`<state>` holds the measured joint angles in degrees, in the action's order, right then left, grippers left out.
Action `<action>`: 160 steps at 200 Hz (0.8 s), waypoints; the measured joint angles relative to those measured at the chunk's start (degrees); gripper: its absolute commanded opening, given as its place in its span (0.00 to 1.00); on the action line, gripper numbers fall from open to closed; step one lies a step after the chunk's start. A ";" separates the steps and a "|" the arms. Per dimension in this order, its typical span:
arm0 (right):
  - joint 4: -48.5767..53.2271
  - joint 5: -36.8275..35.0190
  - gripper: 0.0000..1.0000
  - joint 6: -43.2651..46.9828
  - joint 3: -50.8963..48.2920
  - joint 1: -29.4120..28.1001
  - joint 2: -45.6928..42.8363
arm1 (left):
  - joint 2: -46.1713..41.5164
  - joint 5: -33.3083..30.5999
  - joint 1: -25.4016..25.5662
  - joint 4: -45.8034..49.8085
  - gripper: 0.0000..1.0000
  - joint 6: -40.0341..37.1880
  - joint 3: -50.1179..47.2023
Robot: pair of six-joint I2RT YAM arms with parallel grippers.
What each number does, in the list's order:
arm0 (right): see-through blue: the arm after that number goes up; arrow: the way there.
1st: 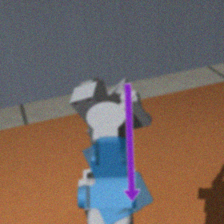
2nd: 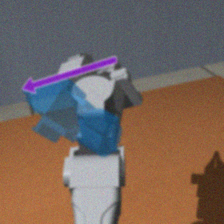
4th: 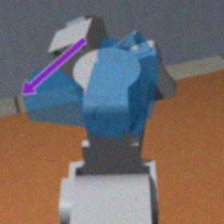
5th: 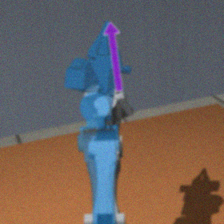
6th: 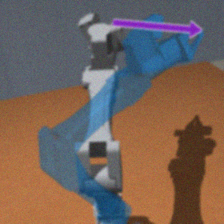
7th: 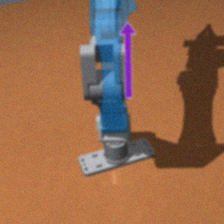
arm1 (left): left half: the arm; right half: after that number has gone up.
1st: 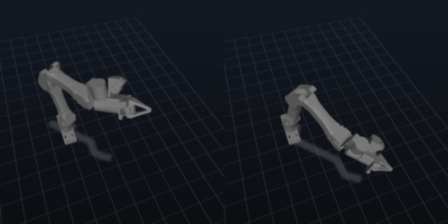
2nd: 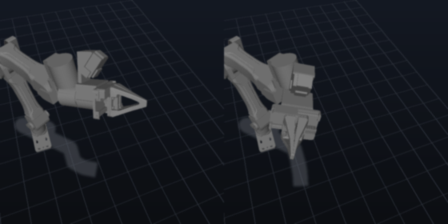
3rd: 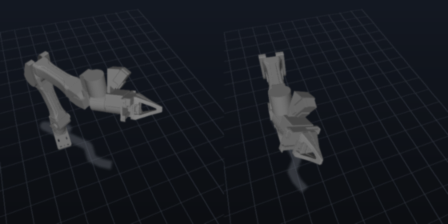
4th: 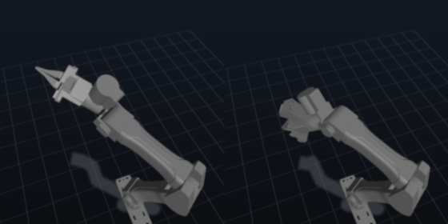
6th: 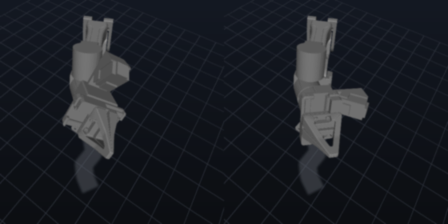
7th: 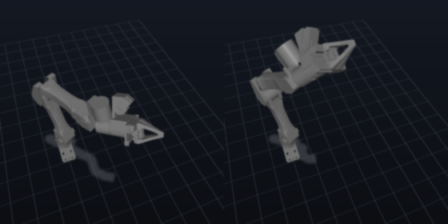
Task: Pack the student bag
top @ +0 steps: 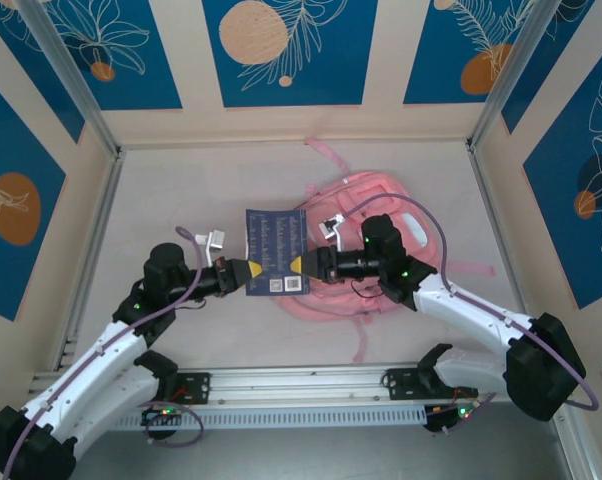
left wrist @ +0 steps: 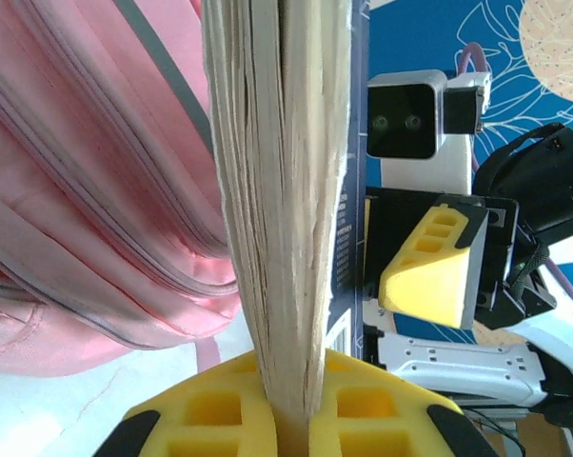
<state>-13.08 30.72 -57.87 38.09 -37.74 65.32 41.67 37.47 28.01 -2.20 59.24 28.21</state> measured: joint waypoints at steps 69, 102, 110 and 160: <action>0.28 8.07 0.44 0.55 2.89 4.13 -0.81 | -1.55 4.66 0.00 -0.11 0.00 -2.67 0.00; -0.70 11.30 0.17 0.57 4.61 4.11 0.59 | -3.06 6.71 0.00 -1.07 0.00 -2.80 0.00; -0.90 11.54 0.09 0.44 4.63 4.11 0.96 | -3.17 7.15 0.00 -1.44 0.01 -2.82 0.00; 1.40 7.67 0.00 0.07 4.66 3.41 0.87 | -3.41 6.82 0.02 -1.18 0.65 -2.99 0.00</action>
<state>-11.68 38.39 -57.80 42.74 -34.33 66.19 38.26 44.29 28.03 -3.38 56.25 28.21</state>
